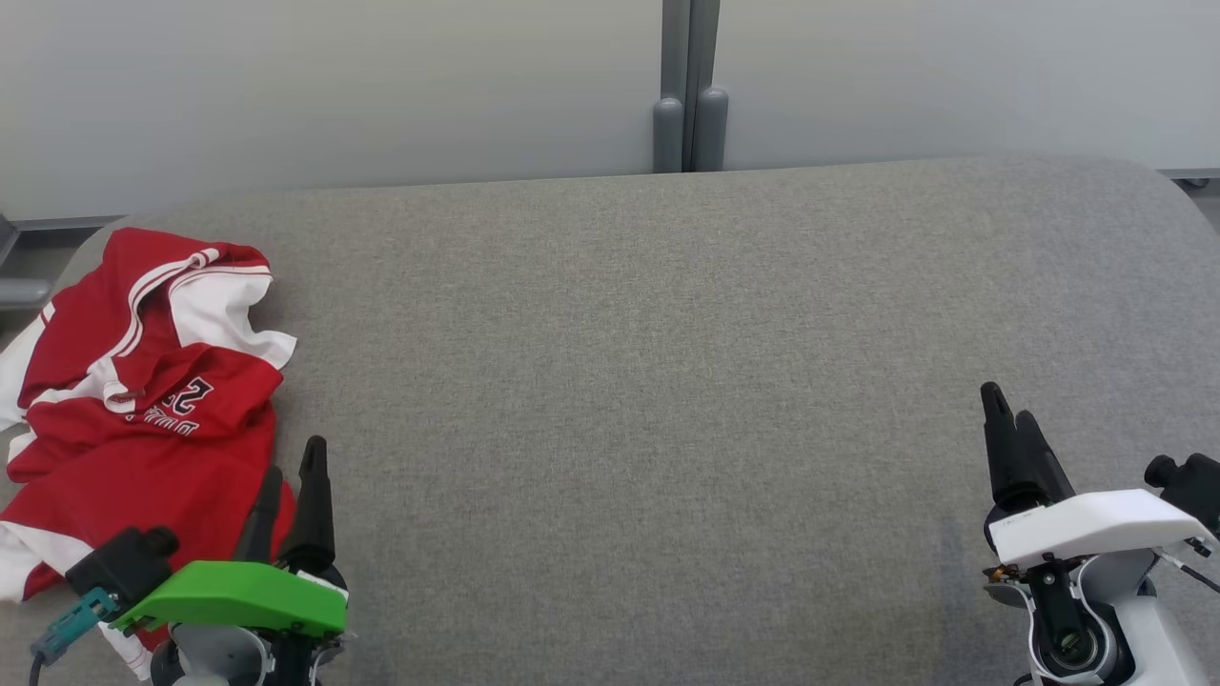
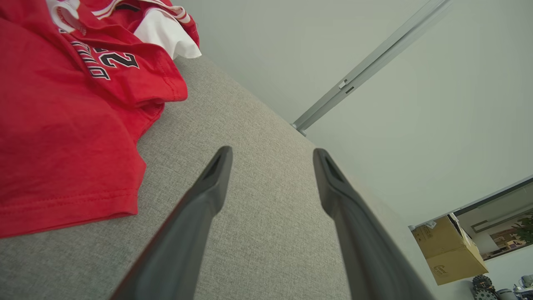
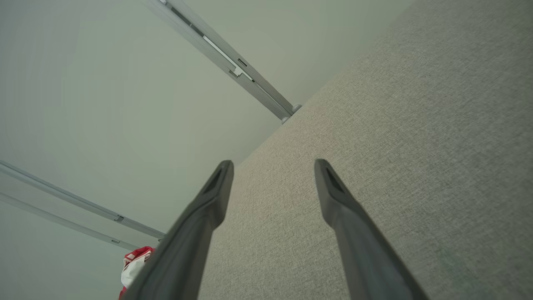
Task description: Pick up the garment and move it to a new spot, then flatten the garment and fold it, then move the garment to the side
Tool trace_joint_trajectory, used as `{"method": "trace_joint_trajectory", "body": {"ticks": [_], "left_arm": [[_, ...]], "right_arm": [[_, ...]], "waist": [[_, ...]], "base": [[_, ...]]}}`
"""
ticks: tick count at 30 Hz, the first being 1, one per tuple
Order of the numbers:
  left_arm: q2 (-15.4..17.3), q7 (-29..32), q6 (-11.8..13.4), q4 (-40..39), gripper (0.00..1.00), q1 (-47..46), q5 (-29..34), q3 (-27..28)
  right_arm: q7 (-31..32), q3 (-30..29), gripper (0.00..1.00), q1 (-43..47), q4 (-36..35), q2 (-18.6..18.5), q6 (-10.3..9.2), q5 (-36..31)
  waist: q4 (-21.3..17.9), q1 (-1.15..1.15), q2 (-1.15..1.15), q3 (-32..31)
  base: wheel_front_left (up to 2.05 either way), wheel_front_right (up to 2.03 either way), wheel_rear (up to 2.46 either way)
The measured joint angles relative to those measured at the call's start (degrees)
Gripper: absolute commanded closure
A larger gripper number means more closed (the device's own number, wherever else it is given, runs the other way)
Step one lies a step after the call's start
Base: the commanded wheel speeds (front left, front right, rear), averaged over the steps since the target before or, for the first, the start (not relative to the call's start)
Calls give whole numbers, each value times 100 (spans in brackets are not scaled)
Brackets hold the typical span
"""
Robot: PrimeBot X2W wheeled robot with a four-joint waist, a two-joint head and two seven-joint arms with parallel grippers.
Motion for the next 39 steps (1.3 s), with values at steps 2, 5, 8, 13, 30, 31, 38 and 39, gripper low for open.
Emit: {"method": "trace_joint_trajectory", "body": {"ticks": [2,5,8,13,30,31,38,39], "left_arm": [[2,-52,33,-12,0,20,196,-51],[3,-102,63,-40,0,80,424,-119],[7,-170,125,-58,0,83,689,-134],[10,-249,182,-66,0,85,1027,-167],[35,-568,379,-121,0,92,2348,-339],[37,-604,403,-119,0,93,2418,-354],[54,-753,453,-107,0,95,2956,-489],[57,-756,455,-107,0,96,3047,-493]], "right_arm": [[-20,34,0,3,-14,-30,-32,-168],[-73,105,0,4,-45,-38,-69,-431],[-148,160,0,5,-87,-38,-79,-684],[-218,216,0,5,-145,-43,-123,-1010],[-569,522,0,6,-338,-67,-222,-2414],[-571,533,0,6,-342,-71,-223,-2507],[-728,647,0,7,-391,-92,-270,-3089],[-744,668,0,7,-400,-97,-270,-3190]], "waist": [[-1,0,0,0],[-3,0,0,1],[-6,0,0,2],[-11,0,0,3],[-32,0,0,8],[-32,0,0,9],[-40,0,0,15],[-42,0,0,15]], "base": [[0,0,0],[0,0,0],[0,0,0],[0,0,0],[0,0,0],[0,0,0],[0,0,0],[0,0,0]]}}
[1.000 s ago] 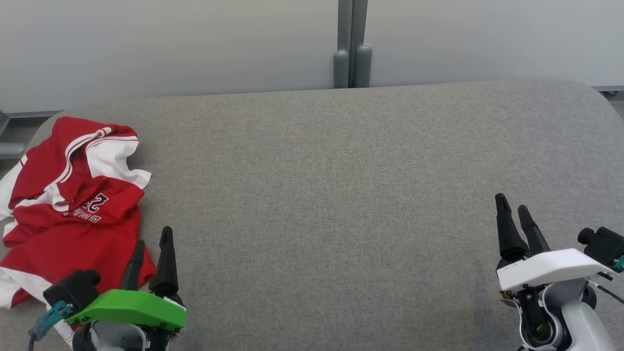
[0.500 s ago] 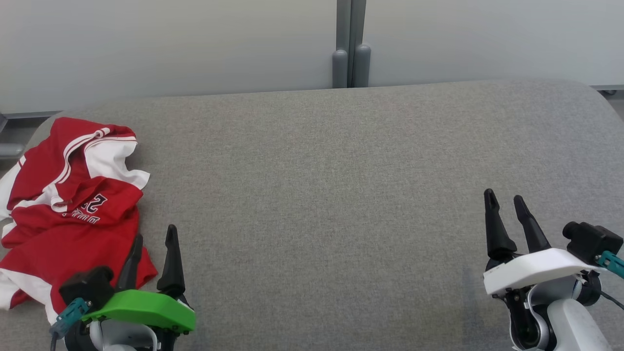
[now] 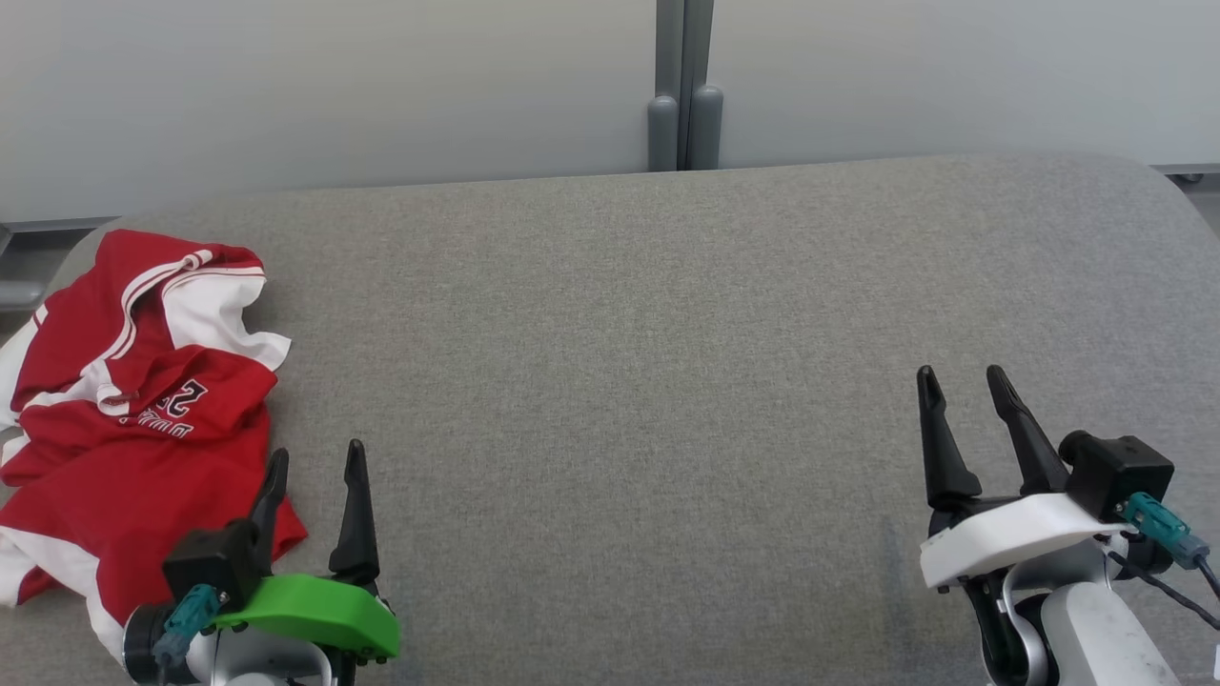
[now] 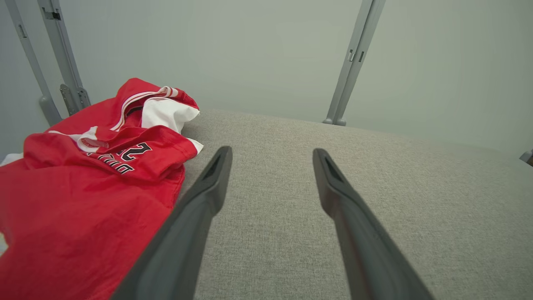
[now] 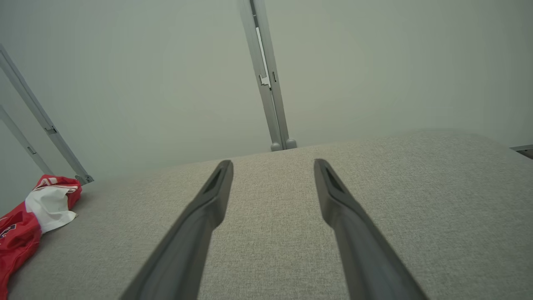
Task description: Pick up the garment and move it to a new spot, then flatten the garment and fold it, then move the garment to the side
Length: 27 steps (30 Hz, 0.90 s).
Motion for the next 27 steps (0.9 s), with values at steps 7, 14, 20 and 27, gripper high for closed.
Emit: {"method": "trace_joint_trajectory", "body": {"ticks": [7,14,20,27], "left_arm": [[32,-148,91,21,0,0,601,-52],[65,-301,175,64,0,3,1194,-177],[69,-316,199,168,0,16,1255,-185],[70,-316,199,204,0,21,1254,-183]], "right_arm": [[-137,97,0,-1,-26,-36,-53,-603],[-283,235,0,-1,-12,-66,-57,-1177],[-326,253,0,-1,81,-66,-57,-1281],[-326,252,0,-1,137,-64,-57,-1281]], "waist": [[-13,0,0,1],[-25,0,0,-10],[-31,0,0,-32],[-25,0,0,-60]], "base": [[0,0,0],[0,0,0],[0,0,0],[0,0,0]]}}
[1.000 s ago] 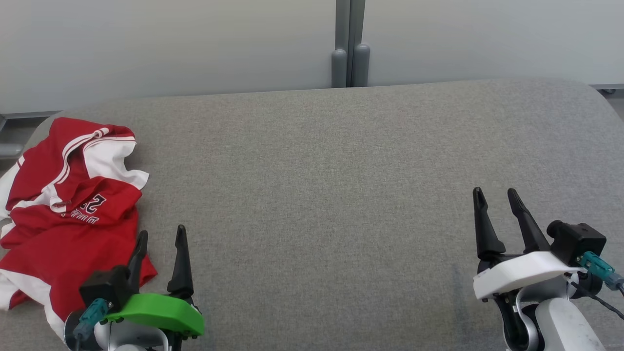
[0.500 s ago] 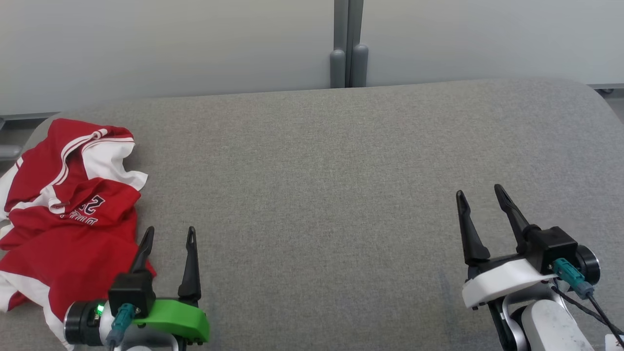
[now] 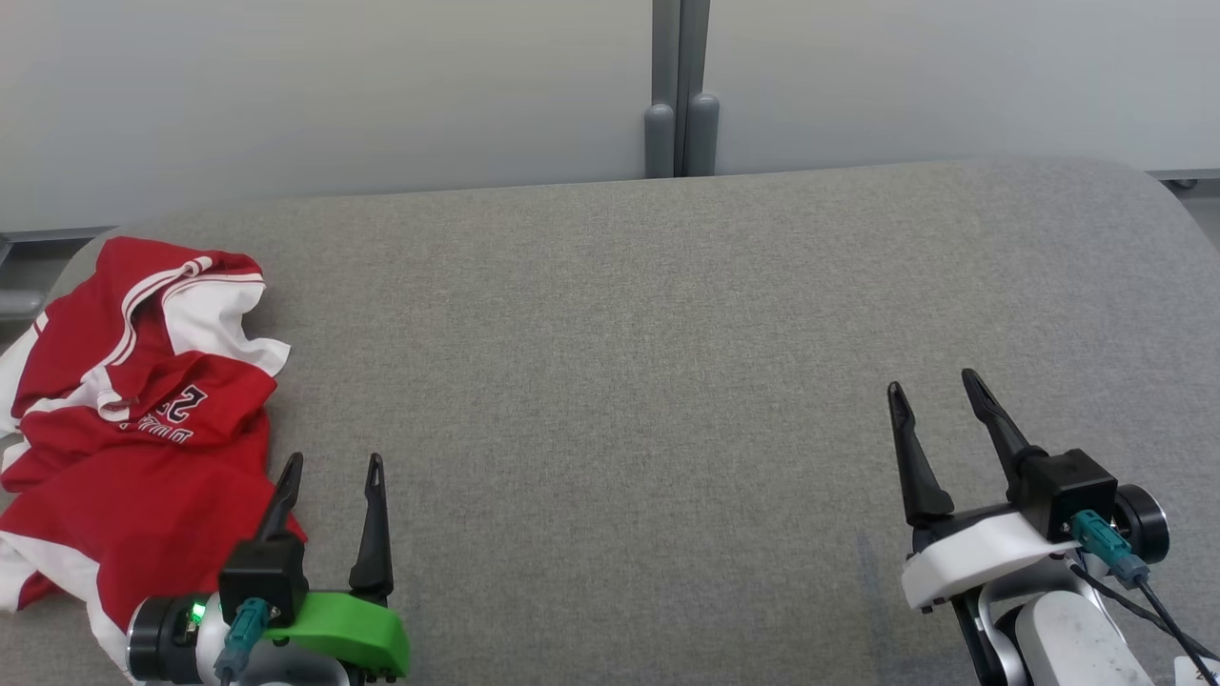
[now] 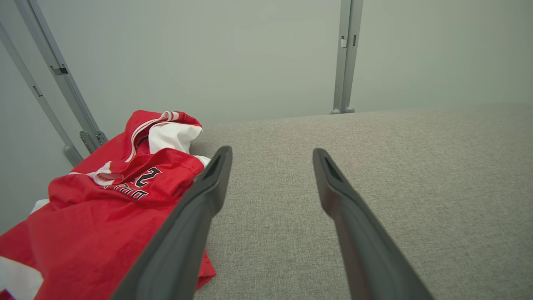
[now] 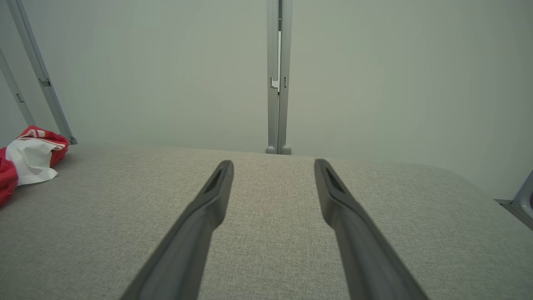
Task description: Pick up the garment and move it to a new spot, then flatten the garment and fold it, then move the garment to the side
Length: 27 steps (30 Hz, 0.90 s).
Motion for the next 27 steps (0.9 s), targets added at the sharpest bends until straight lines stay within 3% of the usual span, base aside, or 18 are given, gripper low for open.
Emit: {"method": "trace_joint_trajectory", "body": {"ticks": [18,27], "left_arm": [[0,0,0,3,0,1,0,-15],[0,0,0,27,0,-8,3,-145]], "right_arm": [[-1,-32,0,0,56,15,4,1],[-1,-107,0,2,36,18,4,4]], "waist": [[41,0,0,-21],[309,0,0,2]], "base": [[0,0,0],[0,0,0]]}}
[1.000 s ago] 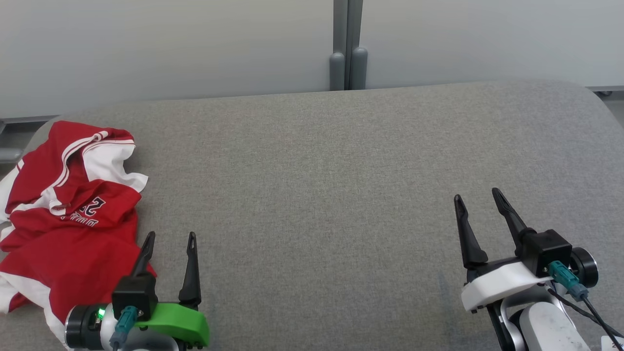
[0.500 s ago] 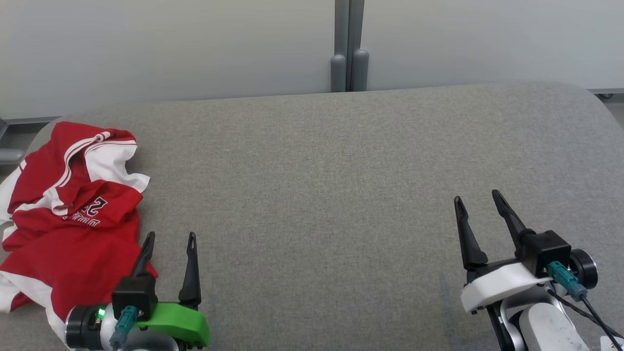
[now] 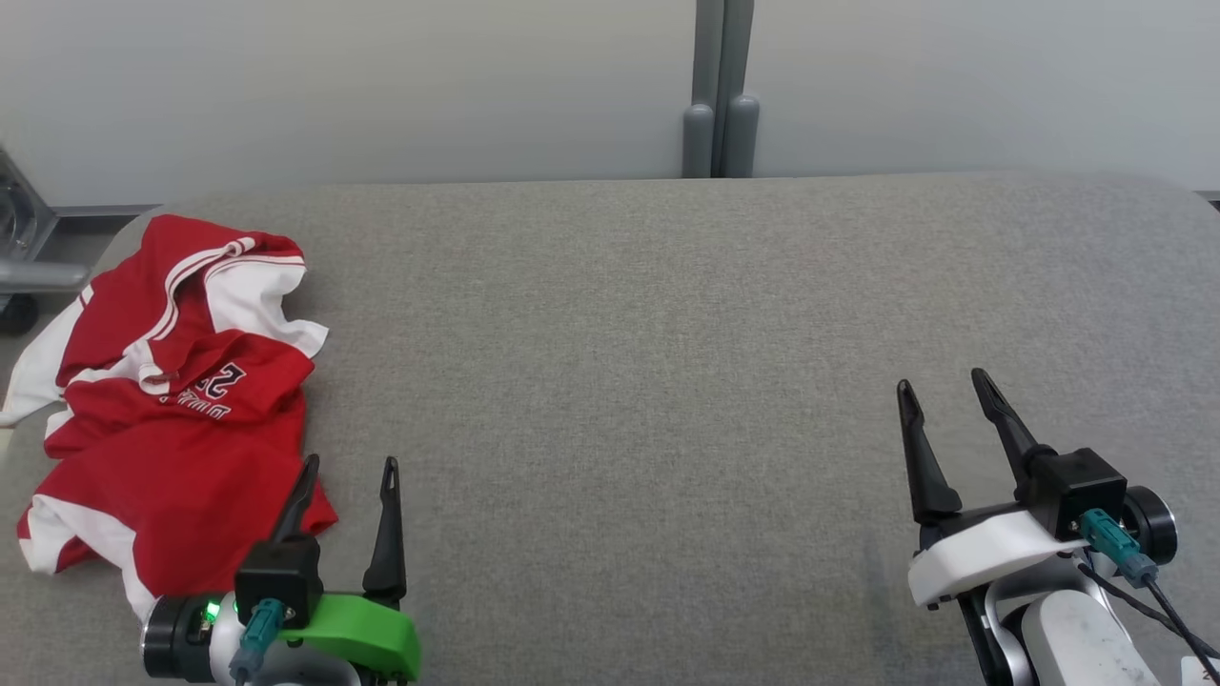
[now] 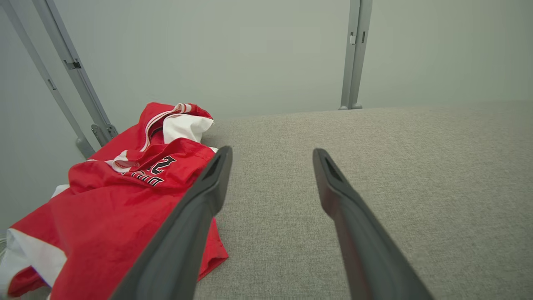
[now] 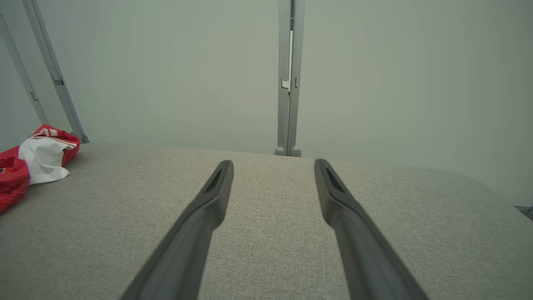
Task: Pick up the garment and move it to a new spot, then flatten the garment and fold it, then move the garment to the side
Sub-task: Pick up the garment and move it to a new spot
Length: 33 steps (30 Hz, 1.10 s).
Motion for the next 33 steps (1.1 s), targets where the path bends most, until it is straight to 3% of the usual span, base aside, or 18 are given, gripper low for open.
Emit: {"method": "trace_joint_trajectory", "body": {"ticks": [8,20,33], "left_arm": [[0,0,0,-7,0,-20,48,-11],[0,0,26,-34,0,-20,49,110],[7,0,26,-7,0,-23,47,116]], "right_arm": [[0,42,0,0,-31,1,24,2],[0,275,0,-22,-24,58,235,2],[0,353,0,-28,19,86,259,1]], "waist": [[391,0,0,16],[1278,0,0,35],[2195,0,0,23]], "base": [[0,0,0],[0,0,0],[0,0,0]]}}
